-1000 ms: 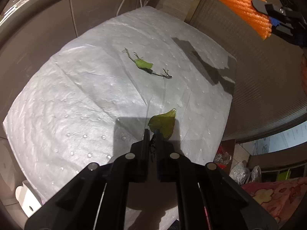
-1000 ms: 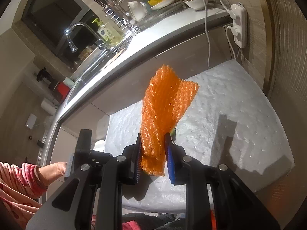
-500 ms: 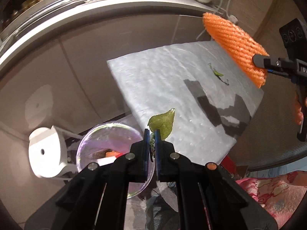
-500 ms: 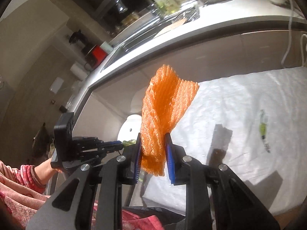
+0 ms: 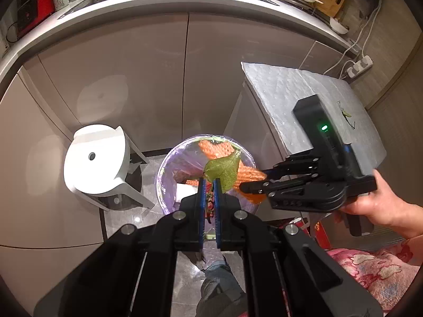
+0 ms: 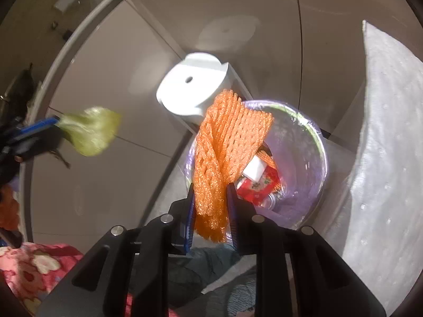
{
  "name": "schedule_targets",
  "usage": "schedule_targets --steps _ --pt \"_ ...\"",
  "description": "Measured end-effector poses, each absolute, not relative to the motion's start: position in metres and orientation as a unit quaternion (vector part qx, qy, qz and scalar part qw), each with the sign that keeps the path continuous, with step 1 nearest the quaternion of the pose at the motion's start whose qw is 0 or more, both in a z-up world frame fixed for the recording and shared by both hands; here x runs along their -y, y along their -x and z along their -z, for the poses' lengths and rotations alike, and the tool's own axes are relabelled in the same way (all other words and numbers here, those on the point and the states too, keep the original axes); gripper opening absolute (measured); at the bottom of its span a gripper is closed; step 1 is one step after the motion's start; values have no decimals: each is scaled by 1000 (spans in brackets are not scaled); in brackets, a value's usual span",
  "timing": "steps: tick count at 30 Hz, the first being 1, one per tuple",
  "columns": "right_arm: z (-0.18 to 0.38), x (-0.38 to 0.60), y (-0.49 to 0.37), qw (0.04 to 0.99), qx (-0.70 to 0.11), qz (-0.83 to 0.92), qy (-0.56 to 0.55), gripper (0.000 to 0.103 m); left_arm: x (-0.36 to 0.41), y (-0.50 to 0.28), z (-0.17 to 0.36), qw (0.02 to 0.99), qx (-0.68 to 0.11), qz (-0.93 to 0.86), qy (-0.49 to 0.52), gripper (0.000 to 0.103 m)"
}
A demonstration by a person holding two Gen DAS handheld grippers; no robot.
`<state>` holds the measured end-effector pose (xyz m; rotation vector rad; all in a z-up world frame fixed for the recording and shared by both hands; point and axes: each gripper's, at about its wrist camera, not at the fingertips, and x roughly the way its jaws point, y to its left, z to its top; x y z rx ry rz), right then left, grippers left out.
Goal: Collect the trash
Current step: 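Open the right tool over the bin while the left tool releases the leaf into it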
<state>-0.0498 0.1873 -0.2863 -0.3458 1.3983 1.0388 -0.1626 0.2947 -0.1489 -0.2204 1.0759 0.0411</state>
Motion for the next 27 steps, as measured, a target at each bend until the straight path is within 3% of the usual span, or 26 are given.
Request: schedule_targets --steps 4,5,7,10,17,21,27 --pt "319 -207 58 623 -624 -425 205 27 -302 165 157 852 -511 -27 109 6" --pt "325 -209 59 620 -629 -418 214 32 -304 167 158 852 -511 -28 110 6" --pt "329 -209 57 621 -632 -411 213 55 -306 169 160 851 -512 -29 113 6" --pt "315 -200 51 631 -628 -415 186 65 -308 169 165 849 -517 -25 110 6" --pt "240 -154 26 688 -596 -402 103 81 -306 156 179 845 -523 -11 113 6" --pt "175 -103 30 737 -556 -381 49 100 -300 144 191 843 -527 -1 106 6" --pt "89 -30 46 799 -500 -335 -17 101 -282 123 222 834 -546 17 85 6"
